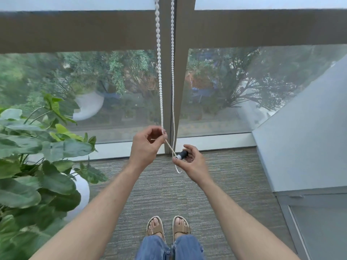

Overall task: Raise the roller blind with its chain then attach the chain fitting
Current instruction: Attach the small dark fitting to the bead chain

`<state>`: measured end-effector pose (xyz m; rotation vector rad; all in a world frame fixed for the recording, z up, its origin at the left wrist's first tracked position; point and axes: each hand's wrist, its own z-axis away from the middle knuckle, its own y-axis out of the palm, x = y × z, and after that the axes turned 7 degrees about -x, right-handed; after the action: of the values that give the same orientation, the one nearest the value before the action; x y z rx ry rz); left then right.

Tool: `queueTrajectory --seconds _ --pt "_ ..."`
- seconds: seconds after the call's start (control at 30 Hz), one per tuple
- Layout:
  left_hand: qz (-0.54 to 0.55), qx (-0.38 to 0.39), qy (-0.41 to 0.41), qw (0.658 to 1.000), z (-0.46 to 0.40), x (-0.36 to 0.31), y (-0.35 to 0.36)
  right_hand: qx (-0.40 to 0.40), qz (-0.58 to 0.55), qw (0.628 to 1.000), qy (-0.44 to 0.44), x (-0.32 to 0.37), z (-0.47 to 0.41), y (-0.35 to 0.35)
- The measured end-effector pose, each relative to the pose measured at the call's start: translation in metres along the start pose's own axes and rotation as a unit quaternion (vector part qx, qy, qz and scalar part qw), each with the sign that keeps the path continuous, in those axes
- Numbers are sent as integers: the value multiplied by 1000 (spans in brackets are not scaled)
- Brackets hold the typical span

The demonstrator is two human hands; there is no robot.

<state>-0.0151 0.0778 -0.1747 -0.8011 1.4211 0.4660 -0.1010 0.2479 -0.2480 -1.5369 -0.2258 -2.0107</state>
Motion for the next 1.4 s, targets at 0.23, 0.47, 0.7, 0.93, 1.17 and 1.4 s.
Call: queueTrajectory --seconds 0.23,0.47,0.7,0.93,1.17,1.4 --pt "-1 -2 -11 1000 5 67 21 -10 39 999 9 -71 -21 9" --pt "-9 13 -15 1000 15 138 43 -16 70 997 36 -147 -43 27" --pt "-15 16 -18 1000 19 194 55 -16 88 994 67 -215 -66 54" --pt "0 14 -6 1000 12 230 58 -34 120 986 113 -274 -85 76" --pt "-20 38 26 999 5 261 66 1 130 981 147 -315 -102 92" --pt "-37 73 27 996 12 292 76 -13 112 977 180 -335 -112 101"
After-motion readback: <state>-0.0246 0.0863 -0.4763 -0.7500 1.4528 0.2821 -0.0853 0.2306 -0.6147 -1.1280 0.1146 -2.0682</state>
